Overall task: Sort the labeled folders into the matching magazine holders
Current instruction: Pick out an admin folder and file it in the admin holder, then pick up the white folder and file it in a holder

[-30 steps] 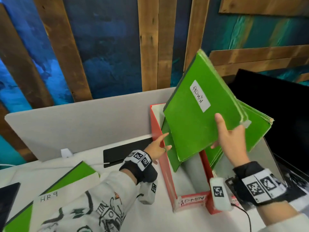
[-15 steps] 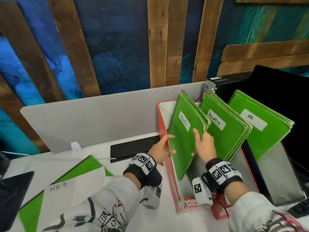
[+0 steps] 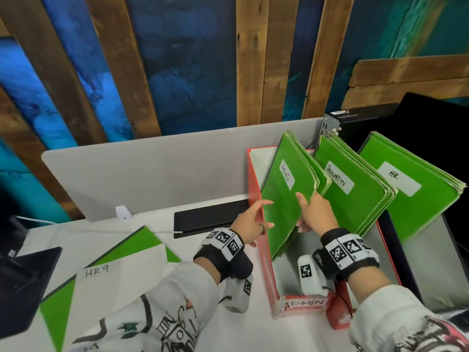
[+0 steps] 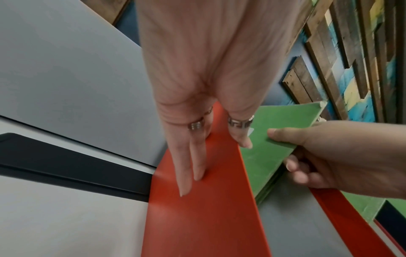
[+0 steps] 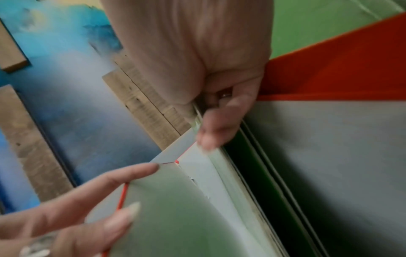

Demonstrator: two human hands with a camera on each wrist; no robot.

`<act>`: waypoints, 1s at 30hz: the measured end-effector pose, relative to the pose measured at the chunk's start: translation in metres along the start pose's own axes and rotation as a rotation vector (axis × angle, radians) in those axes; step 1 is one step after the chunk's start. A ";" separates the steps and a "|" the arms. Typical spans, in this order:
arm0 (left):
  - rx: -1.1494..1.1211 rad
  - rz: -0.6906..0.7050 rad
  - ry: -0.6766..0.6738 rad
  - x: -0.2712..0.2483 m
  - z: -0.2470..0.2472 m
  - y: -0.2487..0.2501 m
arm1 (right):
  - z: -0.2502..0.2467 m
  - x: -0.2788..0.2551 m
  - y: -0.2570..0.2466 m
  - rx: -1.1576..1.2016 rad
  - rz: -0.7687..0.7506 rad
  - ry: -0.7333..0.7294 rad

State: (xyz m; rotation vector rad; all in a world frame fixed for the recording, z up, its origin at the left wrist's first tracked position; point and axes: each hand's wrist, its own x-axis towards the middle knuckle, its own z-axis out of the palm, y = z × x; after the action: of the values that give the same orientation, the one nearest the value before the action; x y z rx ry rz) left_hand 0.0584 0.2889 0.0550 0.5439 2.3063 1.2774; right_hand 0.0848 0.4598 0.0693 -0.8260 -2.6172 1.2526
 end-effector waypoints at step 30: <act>-0.337 -0.441 0.361 -0.115 -0.179 -0.221 | 0.115 -0.101 -0.109 -0.045 -0.689 0.111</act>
State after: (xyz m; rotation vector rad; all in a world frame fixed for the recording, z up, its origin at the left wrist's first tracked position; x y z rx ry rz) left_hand 0.0270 -0.0047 -0.0288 -0.3180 2.2292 1.5756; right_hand 0.0857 0.2730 0.0890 0.0319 -2.4955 0.9148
